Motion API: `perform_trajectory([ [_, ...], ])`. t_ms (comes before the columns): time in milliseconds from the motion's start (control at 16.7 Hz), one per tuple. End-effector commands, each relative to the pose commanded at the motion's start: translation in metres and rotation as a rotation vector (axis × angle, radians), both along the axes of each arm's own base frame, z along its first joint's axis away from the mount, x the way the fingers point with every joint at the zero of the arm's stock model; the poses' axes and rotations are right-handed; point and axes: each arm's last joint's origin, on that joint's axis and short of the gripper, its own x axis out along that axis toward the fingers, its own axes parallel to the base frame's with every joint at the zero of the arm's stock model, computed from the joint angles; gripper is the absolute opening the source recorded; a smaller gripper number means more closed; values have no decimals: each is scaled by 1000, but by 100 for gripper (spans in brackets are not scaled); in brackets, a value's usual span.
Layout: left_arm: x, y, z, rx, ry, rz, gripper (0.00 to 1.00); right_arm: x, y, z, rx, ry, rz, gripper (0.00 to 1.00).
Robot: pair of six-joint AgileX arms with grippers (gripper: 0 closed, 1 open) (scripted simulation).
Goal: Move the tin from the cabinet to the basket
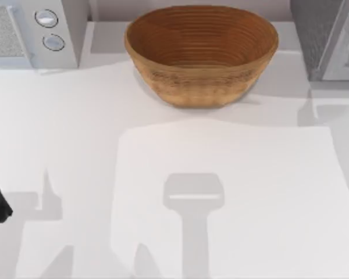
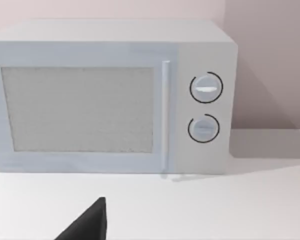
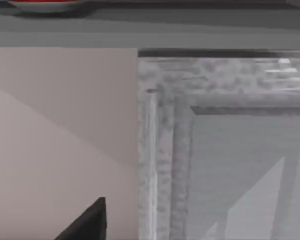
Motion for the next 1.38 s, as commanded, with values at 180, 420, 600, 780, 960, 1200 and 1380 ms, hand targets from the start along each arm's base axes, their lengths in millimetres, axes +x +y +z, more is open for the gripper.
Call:
perform_trajectory([
  [180,0,0,0,0,0,0,100,32,9,45,1,-5,-3,100],
  [420,0,0,0,0,0,0,100,67,22,82,4,-15,-1,100],
  [600,0,0,0,0,0,0,100,82,27,93,6,-17,2,100],
  [780,0,0,0,0,0,0,100,84,28,94,6,-17,2,100],
  [960,0,0,0,0,0,0,100,83,27,95,6,-19,-1,100],
  [1200,0,0,0,0,0,0,100,99,46,96,4,-23,-6,100],
  [1380,0,0,0,0,0,0,100,118,77,93,3,-25,-9,100],
])
